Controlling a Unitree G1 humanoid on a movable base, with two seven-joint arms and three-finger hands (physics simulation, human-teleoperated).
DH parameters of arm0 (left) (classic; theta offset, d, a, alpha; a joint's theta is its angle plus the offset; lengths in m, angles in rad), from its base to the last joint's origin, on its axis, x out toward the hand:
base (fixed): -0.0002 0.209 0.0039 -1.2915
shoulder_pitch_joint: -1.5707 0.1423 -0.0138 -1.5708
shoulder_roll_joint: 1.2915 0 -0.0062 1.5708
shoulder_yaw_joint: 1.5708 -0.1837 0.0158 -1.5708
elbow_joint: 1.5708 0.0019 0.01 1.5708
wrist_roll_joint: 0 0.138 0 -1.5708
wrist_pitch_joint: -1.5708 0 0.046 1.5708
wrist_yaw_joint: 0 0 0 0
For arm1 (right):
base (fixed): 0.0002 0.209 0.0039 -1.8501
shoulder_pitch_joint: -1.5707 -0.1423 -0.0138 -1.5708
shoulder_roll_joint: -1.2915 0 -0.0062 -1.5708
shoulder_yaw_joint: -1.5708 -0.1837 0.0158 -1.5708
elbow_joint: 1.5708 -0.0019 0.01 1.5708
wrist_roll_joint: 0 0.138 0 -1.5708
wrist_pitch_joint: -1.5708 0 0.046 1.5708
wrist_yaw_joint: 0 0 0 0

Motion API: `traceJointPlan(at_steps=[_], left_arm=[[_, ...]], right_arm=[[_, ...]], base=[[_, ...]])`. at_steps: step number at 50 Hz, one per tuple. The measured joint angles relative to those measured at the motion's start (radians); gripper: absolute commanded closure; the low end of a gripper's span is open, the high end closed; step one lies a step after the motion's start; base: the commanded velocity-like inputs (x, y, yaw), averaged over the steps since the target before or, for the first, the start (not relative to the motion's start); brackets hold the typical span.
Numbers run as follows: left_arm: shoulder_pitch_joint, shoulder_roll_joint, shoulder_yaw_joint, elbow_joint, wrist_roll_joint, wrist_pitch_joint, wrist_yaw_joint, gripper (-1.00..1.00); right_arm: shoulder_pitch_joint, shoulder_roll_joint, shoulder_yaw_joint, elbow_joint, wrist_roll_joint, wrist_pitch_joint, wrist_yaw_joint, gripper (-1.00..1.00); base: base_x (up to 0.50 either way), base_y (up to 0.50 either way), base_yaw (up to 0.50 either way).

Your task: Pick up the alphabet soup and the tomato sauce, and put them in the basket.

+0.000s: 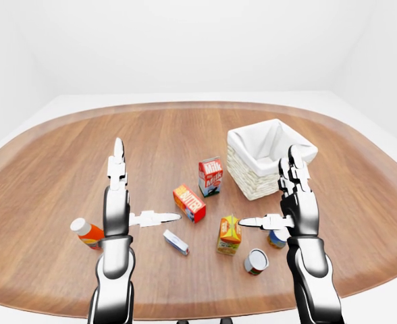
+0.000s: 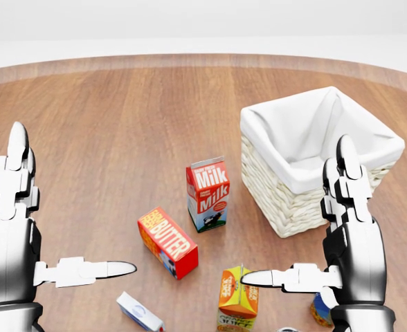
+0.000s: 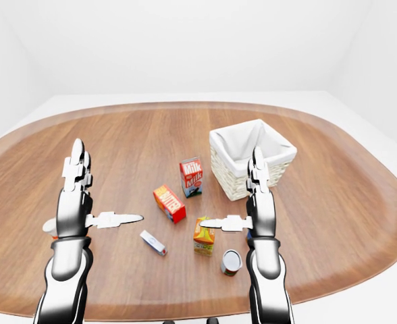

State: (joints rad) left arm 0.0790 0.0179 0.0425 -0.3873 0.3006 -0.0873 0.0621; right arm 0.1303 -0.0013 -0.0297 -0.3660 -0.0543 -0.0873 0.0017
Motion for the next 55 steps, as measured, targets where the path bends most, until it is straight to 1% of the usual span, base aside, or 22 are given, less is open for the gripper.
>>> traceJointPlan(at_steps=[16,55], left_arm=[[0.000,0.000,0.000,0.003,-0.003,0.000,0.000,-1.00],[-0.007,0.000,-0.012,0.008,-0.009,0.000,-0.020,-1.00]], right_arm=[[-0.001,0.000,0.000,0.008,0.000,0.000,0.000,-1.00],[0.023,-0.001,0.012,0.000,0.000,0.000,0.013,-1.00]], base=[[0.25,0.00,0.00],[0.00,0.00,0.00]])
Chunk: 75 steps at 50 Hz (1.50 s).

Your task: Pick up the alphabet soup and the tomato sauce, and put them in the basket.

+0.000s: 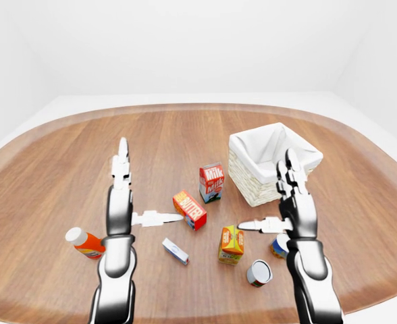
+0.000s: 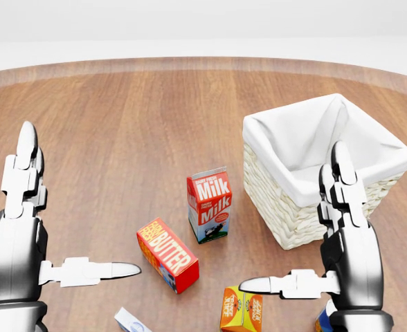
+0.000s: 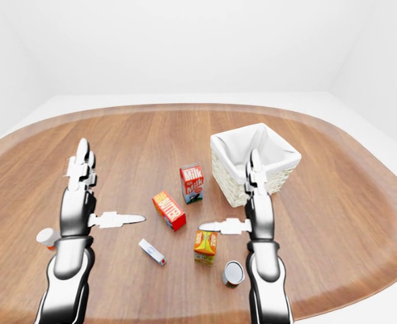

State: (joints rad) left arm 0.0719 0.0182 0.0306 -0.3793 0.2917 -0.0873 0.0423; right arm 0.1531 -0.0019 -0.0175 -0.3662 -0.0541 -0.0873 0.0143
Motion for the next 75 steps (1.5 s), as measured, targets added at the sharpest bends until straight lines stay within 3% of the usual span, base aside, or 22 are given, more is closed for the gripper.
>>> traceJointPlan(at_steps=[26,51,75], left_arm=[[-0.003,0.001,-0.001,0.012,0.000,0.000,-0.001,-1.00],[-0.003,0.001,-0.001,0.007,0.000,0.000,-0.003,-1.00],[-0.004,0.001,0.000,0.006,-0.001,0.000,-0.004,-1.00]], right_arm=[[0.073,-0.022,-0.073,-0.146,-0.396,0.000,0.069,-1.00],[0.119,-0.023,-0.175,-0.188,-0.652,0.000,0.166,-1.00],[0.144,-0.036,-0.243,-0.128,-0.895,0.000,0.142,-1.00]], base=[[0.00,0.00,0.00],[0.00,0.00,0.00],[0.00,0.00,0.00]])
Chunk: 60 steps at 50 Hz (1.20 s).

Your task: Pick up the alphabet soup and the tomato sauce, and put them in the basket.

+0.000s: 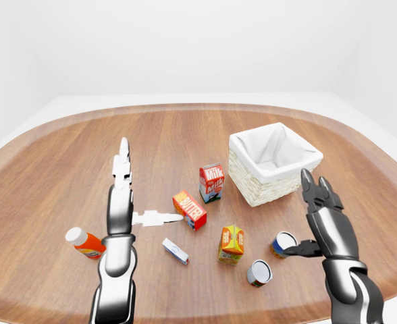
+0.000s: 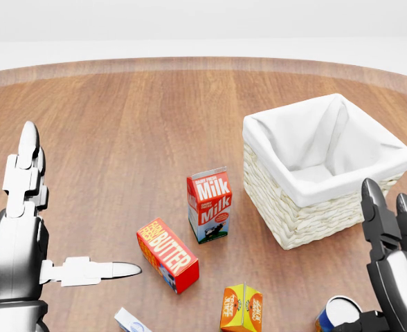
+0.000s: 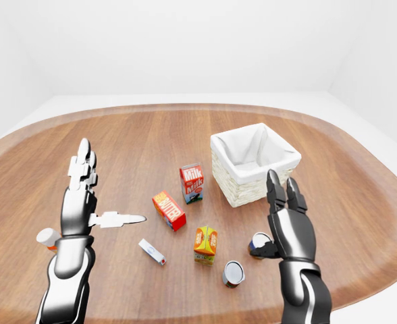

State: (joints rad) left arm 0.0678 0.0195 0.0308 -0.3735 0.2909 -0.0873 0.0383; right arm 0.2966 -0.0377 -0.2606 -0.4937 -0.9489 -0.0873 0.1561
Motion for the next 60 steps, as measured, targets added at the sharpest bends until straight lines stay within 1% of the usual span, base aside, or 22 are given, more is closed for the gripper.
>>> traceJointPlan(at_steps=[9,25,47,60], left_arm=[[0.000,0.000,0.000,0.000,0.000,0.000,0.000,-1.00],[0.000,0.000,0.000,0.000,0.000,0.000,0.000,-1.00],[0.000,0.000,0.000,0.000,0.000,0.000,0.000,-1.00],[0.000,0.000,0.000,0.000,0.000,0.000,0.000,-1.00]], right_arm=[[0.011,-0.007,-0.009,0.031,-0.071,0.000,-0.010,-1.00],[0.028,-0.011,-0.013,0.059,-0.127,0.000,-0.015,-1.00],[0.043,-0.024,0.018,0.126,-0.187,0.000,-0.051,-1.00],[0.031,-0.045,0.033,0.189,-0.214,0.000,-0.081,-1.00]], base=[[0.00,0.00,0.00],[0.00,0.00,0.00],[0.00,0.00,0.00],[0.00,0.00,0.00]])
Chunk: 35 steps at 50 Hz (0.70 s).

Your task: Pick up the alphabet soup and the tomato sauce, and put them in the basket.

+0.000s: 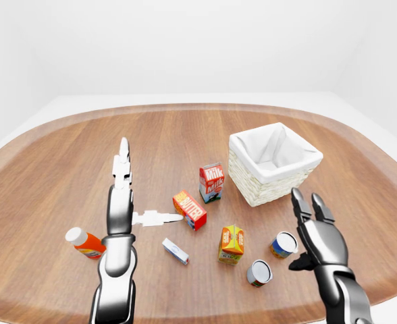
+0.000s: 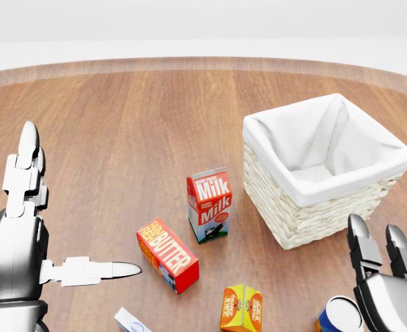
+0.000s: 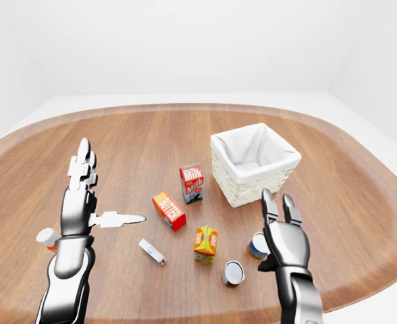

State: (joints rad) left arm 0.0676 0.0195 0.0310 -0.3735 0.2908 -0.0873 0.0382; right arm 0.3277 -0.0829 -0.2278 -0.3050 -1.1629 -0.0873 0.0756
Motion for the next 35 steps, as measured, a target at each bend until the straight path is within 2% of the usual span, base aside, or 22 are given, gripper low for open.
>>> traceJointPlan(at_steps=[35], left_arm=[[0.006,-0.001,-0.004,-0.001,0.005,0.000,-0.001,-1.00]], right_arm=[[-0.058,-0.061,0.029,0.166,-0.025,0.000,-0.073,-1.00]], base=[[0.00,0.00,0.00]])
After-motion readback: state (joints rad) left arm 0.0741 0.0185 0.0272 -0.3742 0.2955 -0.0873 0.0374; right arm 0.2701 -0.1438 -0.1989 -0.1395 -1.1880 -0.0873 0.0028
